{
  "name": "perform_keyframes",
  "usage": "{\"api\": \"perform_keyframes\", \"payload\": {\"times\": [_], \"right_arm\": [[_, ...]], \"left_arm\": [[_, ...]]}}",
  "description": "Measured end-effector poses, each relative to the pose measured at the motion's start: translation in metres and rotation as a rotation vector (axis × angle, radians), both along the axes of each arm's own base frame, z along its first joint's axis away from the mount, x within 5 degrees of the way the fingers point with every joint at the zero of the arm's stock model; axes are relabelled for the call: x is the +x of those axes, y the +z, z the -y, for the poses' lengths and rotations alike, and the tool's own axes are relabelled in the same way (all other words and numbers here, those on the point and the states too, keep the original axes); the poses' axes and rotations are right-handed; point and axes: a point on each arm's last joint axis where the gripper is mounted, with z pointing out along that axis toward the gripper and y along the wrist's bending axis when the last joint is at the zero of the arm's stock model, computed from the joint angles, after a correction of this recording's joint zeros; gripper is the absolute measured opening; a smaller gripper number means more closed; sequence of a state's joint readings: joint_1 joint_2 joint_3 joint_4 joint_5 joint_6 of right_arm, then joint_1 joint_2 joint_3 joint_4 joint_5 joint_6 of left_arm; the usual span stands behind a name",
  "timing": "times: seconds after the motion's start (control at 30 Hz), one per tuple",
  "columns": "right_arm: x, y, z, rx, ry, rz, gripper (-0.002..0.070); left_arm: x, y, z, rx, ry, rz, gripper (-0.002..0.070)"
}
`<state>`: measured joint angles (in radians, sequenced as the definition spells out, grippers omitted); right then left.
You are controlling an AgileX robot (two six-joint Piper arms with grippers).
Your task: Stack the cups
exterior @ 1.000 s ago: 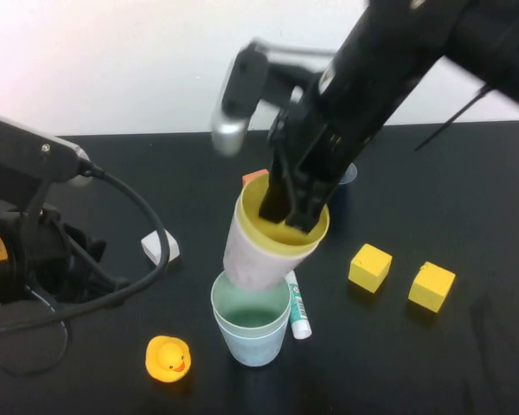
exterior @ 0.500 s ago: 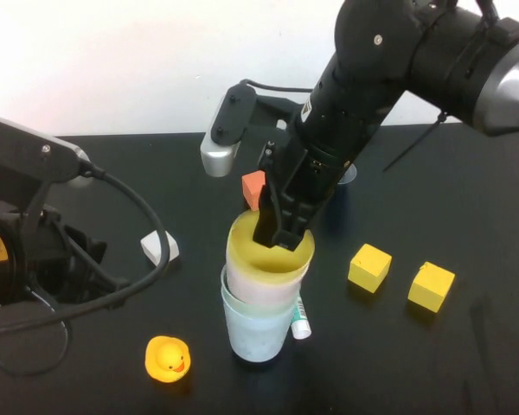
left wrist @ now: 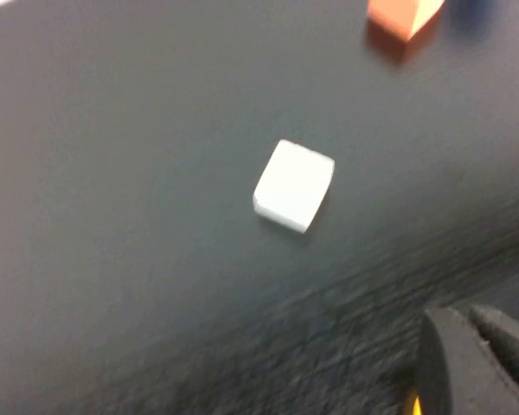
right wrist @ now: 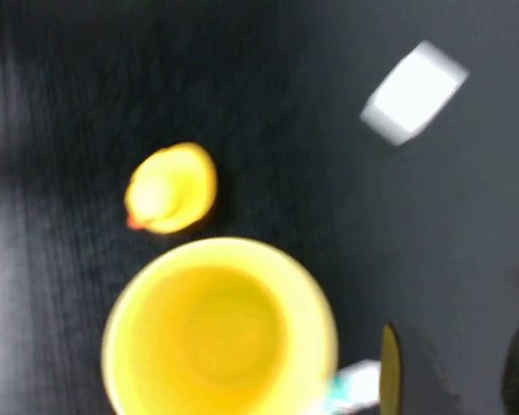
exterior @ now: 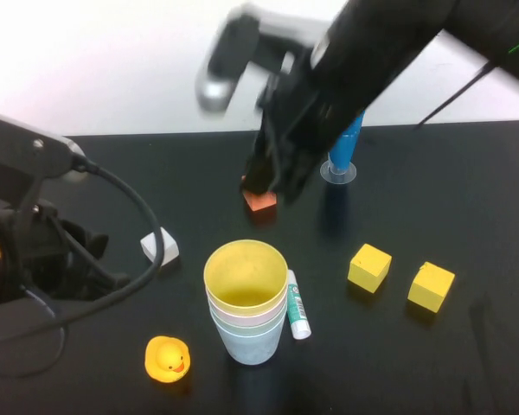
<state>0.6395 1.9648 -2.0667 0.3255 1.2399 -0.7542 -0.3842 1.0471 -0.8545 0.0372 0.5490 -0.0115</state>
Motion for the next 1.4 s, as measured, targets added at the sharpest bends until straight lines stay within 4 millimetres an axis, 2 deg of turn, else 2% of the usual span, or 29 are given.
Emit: {"api": "perform_keyframes", "payload": {"times": [0.07, 0.17, 0.27, 0.4, 0.47, 0.53, 0.6, 0.67, 0.73, 0.8, 0.97, 1.07, 1.23, 1.33, 1.4], "right_arm": [[-0.006, 0.026, 0.010, -0.001, -0.013, 0.093, 0.0216], [-0.019, 0.065, 0.036, -0.057, -0.058, 0.265, 0.0186], [-0.032, 0.099, 0.066, -0.128, -0.157, 0.423, 0.0164], [-0.060, 0.144, 0.105, -0.143, -0.291, 0.586, 0.0153], [-0.081, 0.165, 0.123, -0.100, -0.336, 0.637, 0.0151], [-0.103, 0.181, 0.141, -0.049, -0.375, 0.669, 0.0149], [-0.123, 0.188, 0.155, -0.016, -0.400, 0.677, 0.0148], [-0.139, 0.187, 0.167, -0.001, -0.419, 0.666, 0.0146], [-0.154, 0.177, 0.178, -0.008, -0.436, 0.634, 0.0139], [-0.163, 0.157, 0.185, -0.043, -0.440, 0.583, 0.0120], [-0.197, 0.094, 0.204, -0.079, -0.426, 0.435, 0.0026], [-0.217, 0.053, 0.210, 0.008, -0.395, 0.408, 0.0008], [-0.249, -0.023, 0.223, 0.134, -0.379, 0.400, 0.0001], [-0.261, -0.060, 0.230, 0.175, -0.388, 0.390, 0.0000], [-0.267, -0.076, 0.232, 0.200, -0.396, 0.373, 0.0000]], "left_arm": [[-0.006, 0.010, -0.001, -0.024, -0.026, 0.057, 0.0000], [-0.024, 0.029, -0.006, -0.005, -0.094, 0.184, 0.0000], [-0.047, 0.045, -0.014, 0.069, -0.175, 0.306, 0.0000], [-0.080, 0.059, -0.027, 0.115, -0.218, 0.420, 0.0000], [-0.093, 0.059, -0.032, 0.122, -0.222, 0.478, 0.0000], [-0.102, 0.051, -0.036, 0.122, -0.219, 0.525, 0.0000], [-0.109, 0.038, -0.039, 0.108, -0.205, 0.592, 0.0000], [-0.113, 0.026, -0.042, 0.074, -0.179, 0.660, 0.0000], [-0.118, 0.015, -0.044, 0.025, -0.147, 0.755, 0.0000], [-0.122, 0.002, -0.047, -0.013, -0.118, 0.849, 0.0000], [-0.126, -0.025, -0.052, -0.139, -0.037, 0.963, 0.0000], [-0.125, -0.035, -0.054, -0.208, 0.009, 0.947, 0.0000], [-0.122, -0.054, -0.054, -0.227, 0.024, 0.879, -0.0001], [-0.122, -0.059, -0.053, -0.219, 0.016, 0.843, -0.0001], [-0.122, -0.061, -0.053, -0.214, 0.008, 0.816, -0.0001]]}}
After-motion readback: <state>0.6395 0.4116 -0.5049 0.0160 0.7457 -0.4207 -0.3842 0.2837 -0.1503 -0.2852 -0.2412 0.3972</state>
